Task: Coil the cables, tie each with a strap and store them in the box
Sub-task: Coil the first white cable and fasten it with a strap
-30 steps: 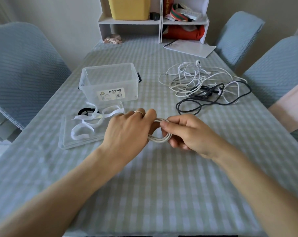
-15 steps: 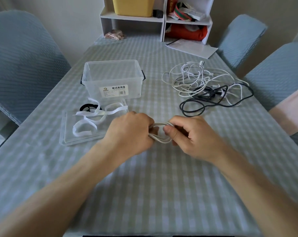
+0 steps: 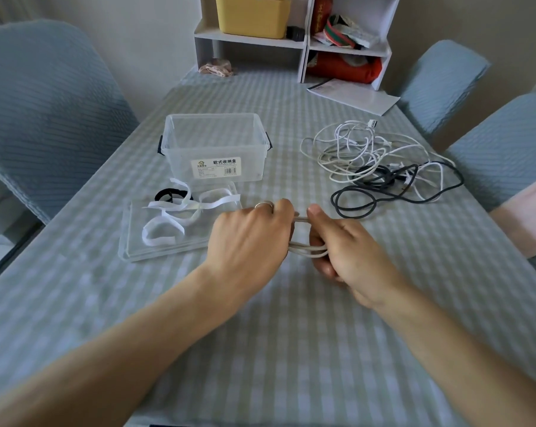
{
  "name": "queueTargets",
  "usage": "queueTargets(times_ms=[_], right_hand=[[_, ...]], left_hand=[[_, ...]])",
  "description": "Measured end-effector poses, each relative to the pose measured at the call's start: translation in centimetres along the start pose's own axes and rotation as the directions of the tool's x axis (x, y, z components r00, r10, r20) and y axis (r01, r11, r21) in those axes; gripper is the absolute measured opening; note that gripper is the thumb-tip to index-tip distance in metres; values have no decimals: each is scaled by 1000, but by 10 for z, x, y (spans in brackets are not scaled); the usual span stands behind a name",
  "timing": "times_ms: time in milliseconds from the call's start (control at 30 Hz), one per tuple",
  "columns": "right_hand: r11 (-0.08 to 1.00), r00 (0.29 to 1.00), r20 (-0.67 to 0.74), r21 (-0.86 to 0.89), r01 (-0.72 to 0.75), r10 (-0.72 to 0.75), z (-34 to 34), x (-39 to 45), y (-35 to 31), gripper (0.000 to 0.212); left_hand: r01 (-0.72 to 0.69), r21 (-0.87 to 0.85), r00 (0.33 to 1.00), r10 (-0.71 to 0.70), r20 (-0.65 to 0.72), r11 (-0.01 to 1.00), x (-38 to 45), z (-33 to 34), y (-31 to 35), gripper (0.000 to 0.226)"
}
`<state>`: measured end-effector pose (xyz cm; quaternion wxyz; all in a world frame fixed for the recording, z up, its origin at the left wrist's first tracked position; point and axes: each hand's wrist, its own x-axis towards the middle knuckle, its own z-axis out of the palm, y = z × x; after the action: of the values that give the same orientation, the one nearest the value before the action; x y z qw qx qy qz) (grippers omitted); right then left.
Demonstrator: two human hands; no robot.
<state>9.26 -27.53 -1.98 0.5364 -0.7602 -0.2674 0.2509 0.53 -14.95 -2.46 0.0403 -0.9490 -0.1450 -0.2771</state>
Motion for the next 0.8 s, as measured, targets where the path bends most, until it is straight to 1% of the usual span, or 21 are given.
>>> queueTargets(times_ms=[33, 67, 100, 133, 200, 233, 300, 367, 400, 467, 500, 567, 633, 667, 733, 800], right_hand=[[999, 1000, 5, 33, -18, 18, 0, 1, 1, 67], [1000, 1000, -4, 20, -8, 8, 0, 1, 2, 67], [997, 999, -32, -62, 40, -42, 0, 2, 5, 67], [975, 989, -67, -188, 115, -129, -1, 2, 8, 65], [884, 939, -119, -393, 253, -322, -2, 3, 13, 61], [844, 916, -121, -450, 293, -382, -1, 4, 16, 59], [798, 899, -108, -515, 314, -424, -1, 8, 21, 60], [774, 890, -89, -537, 335, -447, -2, 12, 25, 60], [767, 884, -77, -536, 354, -461, -2, 12, 27, 62], [750, 871, -54, -535, 388, -489, -4, 12, 30, 62], [730, 860, -43, -550, 405, -509, -4, 12, 30, 60], [660, 816, -28, -605, 445, -577, -3, 10, 30, 56], [590, 751, -12, -627, 509, -661, -2, 10, 29, 51], [574, 727, -11, -623, 532, -686, -1, 10, 28, 50], [595, 723, -25, -588, 548, -691, 0, 9, 27, 48], [628, 739, -44, -562, 538, -672, -1, 9, 28, 47]], left_hand=[[-12, -4, 1000, 12, -9, 1000, 1, 1, -1, 25], [-31, -16, 999, 31, -15, 999, 0, 4, -2, 26], [-50, -30, 999, 50, 0, 998, 0, 4, -2, 28], [-67, -31, 998, 68, 18, 997, -1, 4, -1, 28], [-62, -19, 990, 64, 125, 998, -4, 1, 6, 27], [-42, 6, 981, 40, 189, 999, -4, 0, 10, 28], [-39, 67, 975, 23, 220, 997, -6, -1, 14, 32], [-38, 110, 978, 14, 206, 993, -4, -7, 16, 37], [-41, 109, 978, 18, 206, 993, -3, -7, 17, 32], [1, 50, 966, -14, 258, 999, -1, -8, 16, 15], [41, 25, 955, -47, 292, 999, 0, -7, 15, 14], [140, -16, 922, -124, 366, 990, 2, -6, 14, 25], [275, -117, 871, -196, 450, 954, 5, -5, 9, 22], [319, -159, 851, -208, 483, 934, 7, -5, 6, 20], [321, -224, 852, -177, 493, 920, 6, -4, 0, 18], [235, -335, 890, -63, 453, 912, 3, 0, -5, 20]])
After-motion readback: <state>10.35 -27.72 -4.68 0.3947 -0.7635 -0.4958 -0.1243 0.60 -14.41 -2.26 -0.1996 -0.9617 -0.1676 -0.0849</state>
